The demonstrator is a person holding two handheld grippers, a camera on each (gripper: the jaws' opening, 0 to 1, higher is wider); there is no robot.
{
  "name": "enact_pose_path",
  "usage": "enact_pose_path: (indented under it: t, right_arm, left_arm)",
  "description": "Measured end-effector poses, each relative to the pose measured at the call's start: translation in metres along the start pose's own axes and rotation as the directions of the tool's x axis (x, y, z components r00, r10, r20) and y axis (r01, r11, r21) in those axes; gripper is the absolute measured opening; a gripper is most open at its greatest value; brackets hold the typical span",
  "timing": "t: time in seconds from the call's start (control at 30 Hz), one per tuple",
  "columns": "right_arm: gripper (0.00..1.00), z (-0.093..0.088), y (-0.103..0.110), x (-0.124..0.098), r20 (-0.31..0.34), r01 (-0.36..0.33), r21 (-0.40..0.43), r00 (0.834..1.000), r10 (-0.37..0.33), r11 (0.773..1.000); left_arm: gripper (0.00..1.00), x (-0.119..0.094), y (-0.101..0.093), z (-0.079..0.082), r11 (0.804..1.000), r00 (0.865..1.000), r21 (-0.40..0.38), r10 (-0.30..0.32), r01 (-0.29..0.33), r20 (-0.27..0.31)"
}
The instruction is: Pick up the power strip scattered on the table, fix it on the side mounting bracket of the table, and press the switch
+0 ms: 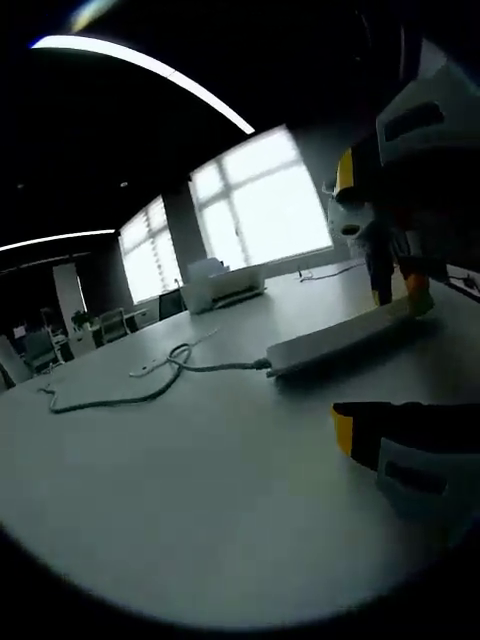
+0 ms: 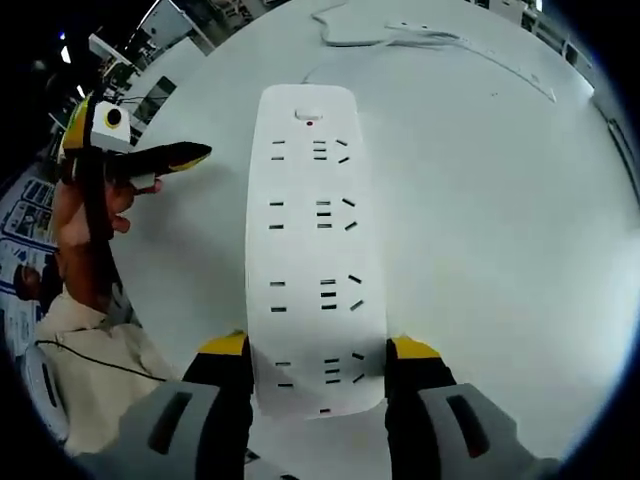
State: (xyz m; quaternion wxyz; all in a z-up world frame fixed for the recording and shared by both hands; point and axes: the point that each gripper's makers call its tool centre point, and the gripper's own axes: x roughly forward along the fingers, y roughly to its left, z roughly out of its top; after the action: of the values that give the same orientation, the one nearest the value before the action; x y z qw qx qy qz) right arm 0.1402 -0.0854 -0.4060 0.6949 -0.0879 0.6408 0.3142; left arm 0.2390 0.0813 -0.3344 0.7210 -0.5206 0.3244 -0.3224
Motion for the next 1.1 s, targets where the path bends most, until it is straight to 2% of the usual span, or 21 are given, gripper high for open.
enact_pose_path:
  t: [0.07,0.27,0.33,0.47,0.73,1.1]
  right_arm:
    - [0.48,0.0,0.001,0.0,-0.003,0.0,-0.001,1.0,0.0,1.0]
    - [0.48,0.0,0.0,0.0,0.0,-0.004,-0.002,1.0,0.004,1.0]
    - [0.48,-0.001,0.001,0.0,-0.001,-0.003,-0.002,1.0,0.003,1.0]
    - [0.48,-0.002,0.001,0.001,-0.004,-0.002,-0.004,1.0,0.002,1.0]
    - [0.48,0.003,-0.004,0.0,-0.004,-0.006,-0.005,1.0,0.006,1.0]
    - [0.48,0.0,0.001,0.002,-0.007,-0.002,-0.014,1.0,0.002,1.0]
  left_arm:
    - [0.86,0.005,0.001,0.001,1.0,1.0,-0.004,0.002,-0.002,-0.005]
    - [0.86,0.01,-0.002,-0.019,1.0,1.0,-0.012,0.004,-0.004,-0.009]
    - [0.86,0.014,-0.001,-0.016,1.0,1.0,-0.019,0.002,-0.003,-0.012]
    - [0.85,0.022,-0.003,-0.022,1.0,1.0,-0.028,0.002,-0.003,-0.017]
    - [0.85,0.031,-0.01,-0.042,0.999,1.0,-0.035,0.0,-0.001,-0.024]
    - [0.84,0.046,-0.01,-0.052,0.998,1.0,-0.059,0.009,-0.01,-0.024]
